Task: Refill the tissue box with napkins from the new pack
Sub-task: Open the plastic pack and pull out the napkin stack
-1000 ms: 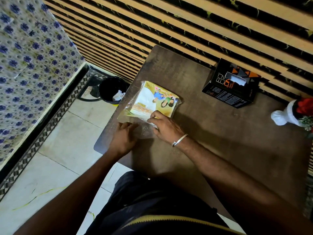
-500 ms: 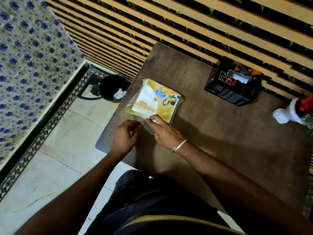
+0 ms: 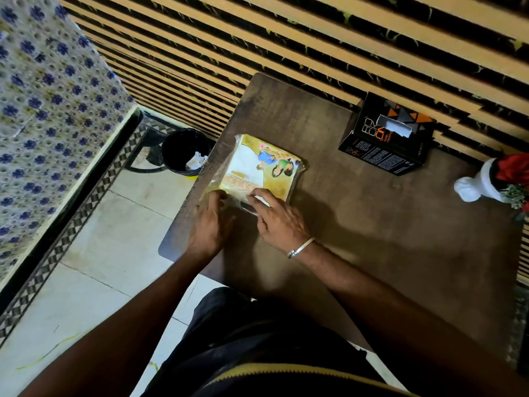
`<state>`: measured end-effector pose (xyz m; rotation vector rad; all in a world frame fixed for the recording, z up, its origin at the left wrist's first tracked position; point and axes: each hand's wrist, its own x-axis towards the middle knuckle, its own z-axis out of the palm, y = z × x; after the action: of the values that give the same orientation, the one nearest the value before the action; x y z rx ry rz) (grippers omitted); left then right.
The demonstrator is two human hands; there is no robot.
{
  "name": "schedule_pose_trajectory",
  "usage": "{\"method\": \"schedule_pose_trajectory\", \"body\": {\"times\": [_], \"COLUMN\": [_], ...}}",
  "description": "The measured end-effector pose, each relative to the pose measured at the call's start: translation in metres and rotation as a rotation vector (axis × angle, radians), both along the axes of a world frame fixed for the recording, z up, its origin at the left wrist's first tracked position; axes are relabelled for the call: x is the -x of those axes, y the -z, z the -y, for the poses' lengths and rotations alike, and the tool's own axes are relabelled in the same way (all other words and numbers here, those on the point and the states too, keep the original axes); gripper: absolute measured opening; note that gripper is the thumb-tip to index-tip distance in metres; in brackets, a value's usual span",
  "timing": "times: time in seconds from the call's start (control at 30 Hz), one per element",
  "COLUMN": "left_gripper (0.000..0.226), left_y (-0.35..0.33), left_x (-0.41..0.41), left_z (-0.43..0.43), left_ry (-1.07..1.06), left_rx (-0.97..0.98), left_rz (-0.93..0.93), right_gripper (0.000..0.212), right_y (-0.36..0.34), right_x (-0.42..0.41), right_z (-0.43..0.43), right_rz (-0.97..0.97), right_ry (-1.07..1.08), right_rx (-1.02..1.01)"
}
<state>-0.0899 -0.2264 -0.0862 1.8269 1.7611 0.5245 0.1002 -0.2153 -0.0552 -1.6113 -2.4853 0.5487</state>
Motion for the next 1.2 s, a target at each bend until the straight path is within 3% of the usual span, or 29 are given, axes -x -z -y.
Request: {"method": "schedule_pose_trajectory", "body": {"times": [0.1,0.23,0.43,0.6,0.7,0.83,0.9,1.1,1.2], "left_gripper": [0.044,0.014,0.016,0.025,0.026,0.028,0.026,0.017,0.024], "left_y": [0.000,0.005,0.022,0.023,0.015,0.001,-0.001,0.002,-0.002], "left_x": [0.003,0.017,0.041,0.044,0.036,0.014,0.003,-0.003,-0.005], "left_z": [0.003,0.006,0.013,0.014,0.015,0.010,0.005,0.005,0.008], "left_ry": [-0.022,0.147,0.322,0.375,0.302,0.216,0.241,0.379,0.301], "left_rx": [0.078,0.019,-0.070,-0.094,-0.113,-0.129,-0.038,0.209,0.227], "left_rz": [0.023,-0.127,-0.152,-0.120,-0.086,0.041,0.077,-0.004,0.030], "right_gripper": [0.040,0.031,0.028,0.026,0.019,0.029,0.030,0.054,0.054], "right_y": [0.005,0.010,0.001,-0.002,0.000,-0.001,0.000,0.004,0.002], "right_x": [-0.002,-0.002,-0.014,-0.013,-0.008,-0.005,-0.004,-0.010,-0.010], "right_z": [-0.001,-0.005,-0.020,-0.021,-0.017,-0.007,-0.003,0.000,0.004], "right_rz": [0.002,0.018,-0.034,-0.115,-0.095,-0.085,-0.075,-0.036,-0.055], "right_ry": [0.049,0.071,0.181,0.100,-0.015,-0.139,-0.150,-0.156,-0.156], "right_rx": [-0.102,-0.189,-0.203,-0.116,-0.097,-0.085,-0.091,-0.084,-0.062]}}
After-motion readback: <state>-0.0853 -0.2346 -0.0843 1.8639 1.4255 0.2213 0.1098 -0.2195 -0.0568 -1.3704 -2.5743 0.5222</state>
